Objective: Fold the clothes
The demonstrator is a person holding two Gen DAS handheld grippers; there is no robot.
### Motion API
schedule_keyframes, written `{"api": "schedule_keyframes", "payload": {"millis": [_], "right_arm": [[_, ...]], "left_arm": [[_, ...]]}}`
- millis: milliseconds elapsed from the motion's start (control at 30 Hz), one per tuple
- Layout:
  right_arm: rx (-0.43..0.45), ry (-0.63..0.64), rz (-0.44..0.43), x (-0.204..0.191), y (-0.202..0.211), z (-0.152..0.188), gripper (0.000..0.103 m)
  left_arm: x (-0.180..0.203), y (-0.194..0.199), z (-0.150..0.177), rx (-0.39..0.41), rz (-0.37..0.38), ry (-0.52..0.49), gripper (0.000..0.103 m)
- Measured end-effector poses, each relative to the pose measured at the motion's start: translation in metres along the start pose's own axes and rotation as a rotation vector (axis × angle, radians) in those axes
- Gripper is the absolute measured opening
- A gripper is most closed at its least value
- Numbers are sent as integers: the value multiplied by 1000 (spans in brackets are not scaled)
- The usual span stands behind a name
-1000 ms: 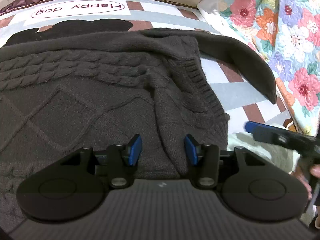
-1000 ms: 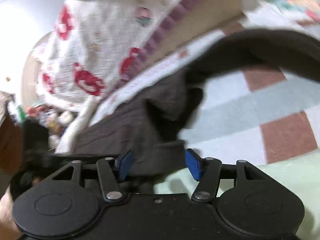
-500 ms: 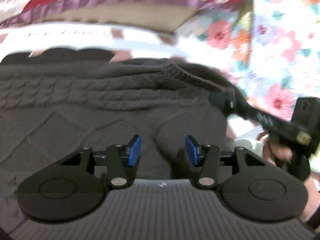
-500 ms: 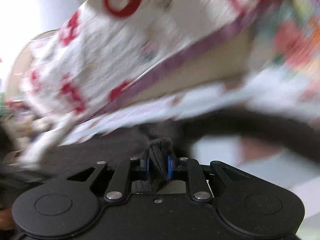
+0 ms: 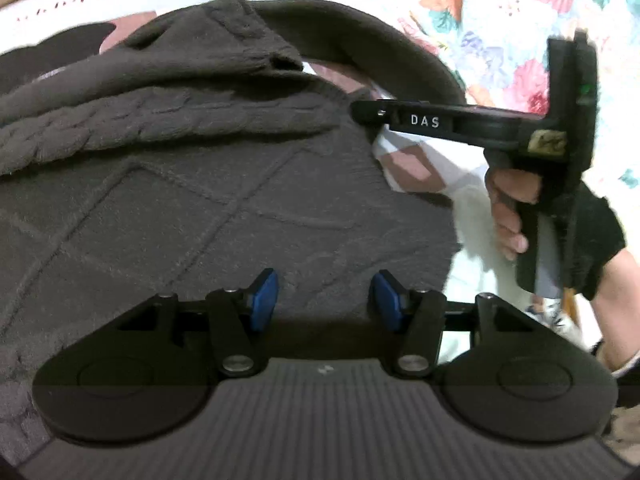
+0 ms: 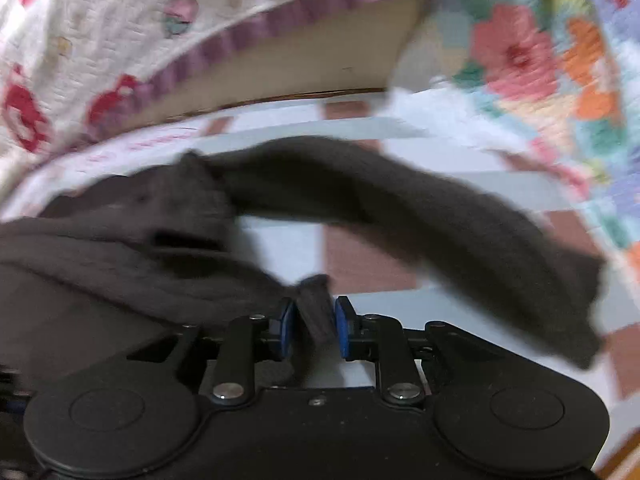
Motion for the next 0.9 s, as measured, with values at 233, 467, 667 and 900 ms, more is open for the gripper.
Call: {"api": "schedule_keyframes", "payload": {"millis": [233,467,667,900], "right_arm": [[92,-212,-20,42,27,-10,53],[106,-668,-315,63,1,-14,71],[100,-921,-313,63,-36,-29,72],[116,-884,-221,49,-63,-58,72]], "left_arm": [[-30,32,-2,103,-120,66,55],[-66,53,-20,197,-265,99,57],[-102,81,-25,256,-380,108,57],[-151,121,-14,300,-440,163,57]]}}
Point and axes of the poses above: each gripper's, at about its wrist camera, not at the fingertips, and y roughly against the way its jaws point, x to its right, z to its underside, the point moved 8 cm from there along -y, roughly the way its jaws point, and after that the axes turned 2 degrees about -x, right-handed, at the moved point
